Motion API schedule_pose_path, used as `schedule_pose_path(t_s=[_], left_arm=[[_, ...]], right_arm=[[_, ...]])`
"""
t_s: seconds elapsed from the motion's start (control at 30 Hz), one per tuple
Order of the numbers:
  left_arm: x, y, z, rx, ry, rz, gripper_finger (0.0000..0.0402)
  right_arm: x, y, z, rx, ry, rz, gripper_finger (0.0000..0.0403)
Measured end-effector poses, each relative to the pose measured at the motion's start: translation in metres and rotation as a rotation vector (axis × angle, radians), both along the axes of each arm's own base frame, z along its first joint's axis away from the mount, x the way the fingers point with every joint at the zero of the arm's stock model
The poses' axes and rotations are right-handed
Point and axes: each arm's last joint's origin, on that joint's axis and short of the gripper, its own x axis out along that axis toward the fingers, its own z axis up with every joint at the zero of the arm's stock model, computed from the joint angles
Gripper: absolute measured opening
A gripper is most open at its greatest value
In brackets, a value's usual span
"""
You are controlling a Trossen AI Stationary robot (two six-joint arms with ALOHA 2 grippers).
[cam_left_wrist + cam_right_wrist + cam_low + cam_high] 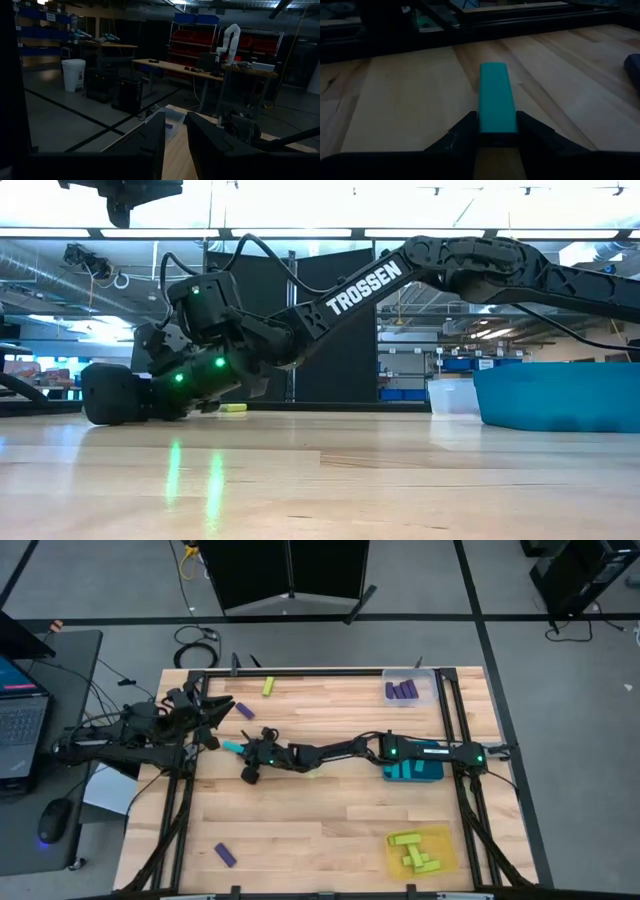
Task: Sort blocks
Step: Put the light blue block into the blue bin
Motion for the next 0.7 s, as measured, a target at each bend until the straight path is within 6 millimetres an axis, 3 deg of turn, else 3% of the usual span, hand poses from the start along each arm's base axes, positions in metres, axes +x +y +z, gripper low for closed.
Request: schedule_pose_path(t_s=[0.27, 0.47, 0.7], left_arm=[[0.0, 0.0, 0.0, -0.001, -0.001, 0.0, 0.0088], [0.0, 0.0, 0.0, -0.005, -0.004, 0.0, 0.0088], [0.0, 0.0, 0.0, -0.007, -0.008, -0.001, 0.0088]], right_arm=[[0.0, 0.007, 0.018, -0.055, 0.035, 0.034, 0.0124], [-0.002, 0.011, 0.061, -0.074, 0.07, 0.065, 0.0124], [-0.019, 0.012, 0.103, -0.083, 0.261, 0.113, 0.0124]])
